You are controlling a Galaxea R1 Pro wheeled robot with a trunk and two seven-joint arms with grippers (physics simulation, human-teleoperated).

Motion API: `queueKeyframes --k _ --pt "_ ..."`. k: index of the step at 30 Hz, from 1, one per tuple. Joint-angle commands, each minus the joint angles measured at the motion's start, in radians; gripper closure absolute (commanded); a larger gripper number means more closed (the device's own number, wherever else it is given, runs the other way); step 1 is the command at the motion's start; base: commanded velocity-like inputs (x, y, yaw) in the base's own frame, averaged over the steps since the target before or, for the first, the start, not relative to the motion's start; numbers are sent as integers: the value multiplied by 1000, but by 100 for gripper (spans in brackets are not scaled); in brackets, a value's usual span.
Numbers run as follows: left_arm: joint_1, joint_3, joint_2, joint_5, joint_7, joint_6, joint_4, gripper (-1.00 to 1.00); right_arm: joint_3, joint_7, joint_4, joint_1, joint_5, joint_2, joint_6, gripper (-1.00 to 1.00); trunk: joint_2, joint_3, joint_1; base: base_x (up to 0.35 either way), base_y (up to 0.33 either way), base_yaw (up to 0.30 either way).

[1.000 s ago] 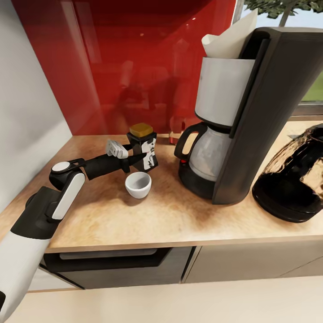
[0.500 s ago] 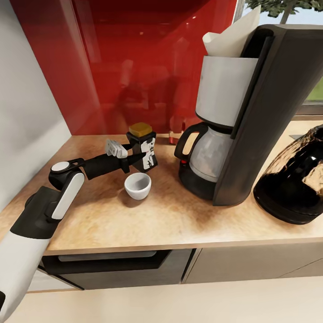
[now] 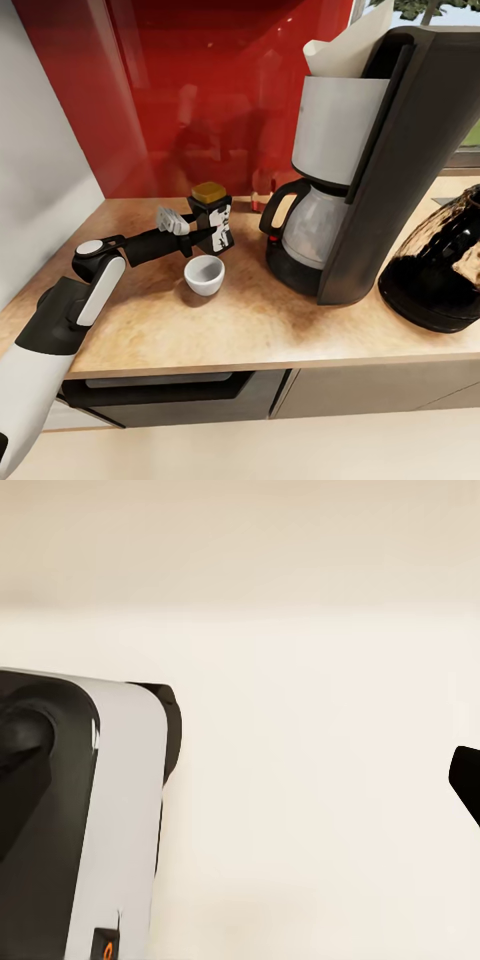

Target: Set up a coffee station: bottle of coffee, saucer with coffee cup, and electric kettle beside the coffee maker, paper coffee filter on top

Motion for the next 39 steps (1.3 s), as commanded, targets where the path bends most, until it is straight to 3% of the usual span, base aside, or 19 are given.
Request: queueKeyframes --k 1,39 --pt "-1 -1 1 10 1 8 0 100 -9 5 -1 0 10 1 -3 -100 0 -1 0 0 0 0" --pt "-1 -4 1 10 1 11 1 100 -8 5 -1 0 10 1 -3 -100 0 -16 0 0 0 0"
